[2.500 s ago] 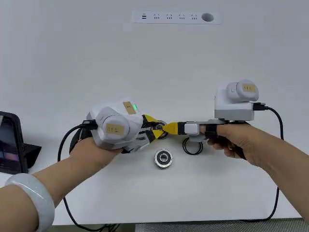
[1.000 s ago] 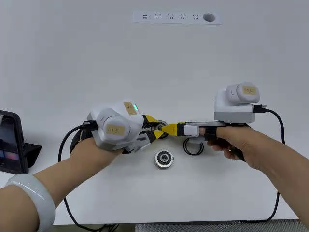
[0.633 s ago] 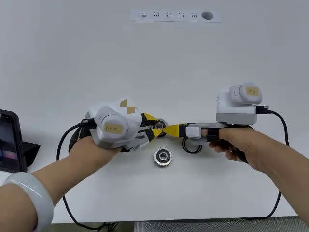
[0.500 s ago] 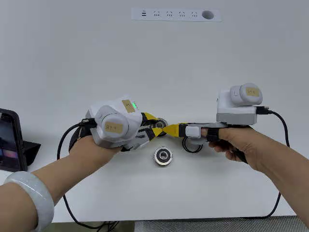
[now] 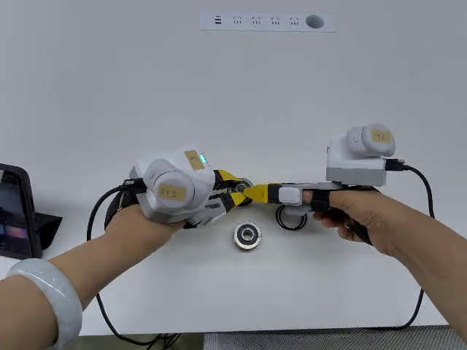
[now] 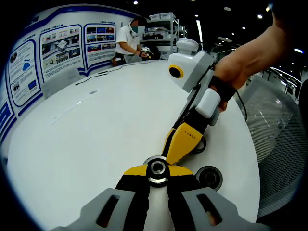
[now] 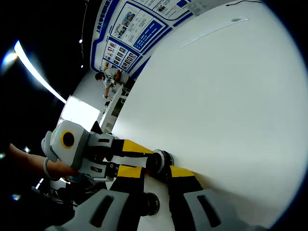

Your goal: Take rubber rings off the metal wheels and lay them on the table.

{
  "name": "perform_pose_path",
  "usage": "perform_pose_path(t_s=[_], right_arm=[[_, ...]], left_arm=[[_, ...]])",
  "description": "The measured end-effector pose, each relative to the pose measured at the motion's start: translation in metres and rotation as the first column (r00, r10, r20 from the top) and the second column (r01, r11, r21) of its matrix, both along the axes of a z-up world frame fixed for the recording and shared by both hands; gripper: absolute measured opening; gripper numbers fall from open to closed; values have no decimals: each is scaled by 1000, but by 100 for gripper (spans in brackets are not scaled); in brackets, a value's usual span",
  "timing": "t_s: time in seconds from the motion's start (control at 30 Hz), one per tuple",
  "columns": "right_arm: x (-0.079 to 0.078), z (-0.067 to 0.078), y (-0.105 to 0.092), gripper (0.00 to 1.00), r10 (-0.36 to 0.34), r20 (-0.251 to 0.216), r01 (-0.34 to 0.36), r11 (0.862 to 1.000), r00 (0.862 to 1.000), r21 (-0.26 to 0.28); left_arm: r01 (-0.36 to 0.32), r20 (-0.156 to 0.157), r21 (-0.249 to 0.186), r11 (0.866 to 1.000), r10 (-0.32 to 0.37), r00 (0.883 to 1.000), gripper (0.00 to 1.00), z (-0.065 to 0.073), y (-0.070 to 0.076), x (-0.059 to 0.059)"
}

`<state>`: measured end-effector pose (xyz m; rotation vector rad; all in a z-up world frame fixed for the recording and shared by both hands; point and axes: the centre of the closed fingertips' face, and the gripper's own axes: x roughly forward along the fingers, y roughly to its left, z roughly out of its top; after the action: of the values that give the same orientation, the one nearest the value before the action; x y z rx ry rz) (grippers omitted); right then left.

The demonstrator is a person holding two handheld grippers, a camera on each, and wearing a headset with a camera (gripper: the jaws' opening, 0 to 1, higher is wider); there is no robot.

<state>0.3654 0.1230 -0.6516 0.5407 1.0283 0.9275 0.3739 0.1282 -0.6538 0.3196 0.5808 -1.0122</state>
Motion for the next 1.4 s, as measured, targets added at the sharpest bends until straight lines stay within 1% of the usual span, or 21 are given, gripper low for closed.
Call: perform_pose_path(t_s=[0.1,0.3,0.43,0.7,0.73,0.83,0.9,0.97,1.03,1.1,1.17,1.4], right_arm=[[-4,0,-1,20,4,-14,-4,1000,1000,7],[-6,0,-2,19,-2,-12,2,1000,1000,9],[-6,-1,-5,13,-4,-12,4,1000,1000,5],[-3,-7,-6,7,-27,-25,26,999,999,-18],[-3,-8,-7,5,-29,-24,28,999,999,-26],[-3,-7,-7,5,-29,-21,28,999,999,-27],[0,-7,-8,2,-38,-8,38,999,999,-35],[0,-6,-7,2,-37,-4,37,999,999,-34],[0,-6,-7,2,-27,12,28,999,1000,-44],[0,-6,-7,2,-30,10,31,999,999,-40],[1,-5,-7,2,-27,23,28,999,999,-44],[2,-3,-5,2,-21,33,22,999,999,-35]], left_arm=[[-1,0,-1,1000,1,1000,13,0,0,0],[-1,0,-1,1000,1,1000,13,0,0,0],[-1,1,0,1000,1,1000,13,-1,0,0],[-1,1,1,1000,1,1000,13,0,0,0],[-1,0,1,1000,1,1000,13,0,0,0],[-1,1,1,1000,1,1000,13,1,0,0],[-2,1,0,1000,2,1000,13,1,0,0],[-2,0,1,1000,2,1000,13,1,0,0],[-2,0,1,1000,2,1000,13,0,0,0],[-2,0,1,1000,2,1000,13,0,0,0],[-2,-1,1,1000,2,1000,13,0,0,0],[-1,0,0,1000,1,1000,13,0,0,0]])
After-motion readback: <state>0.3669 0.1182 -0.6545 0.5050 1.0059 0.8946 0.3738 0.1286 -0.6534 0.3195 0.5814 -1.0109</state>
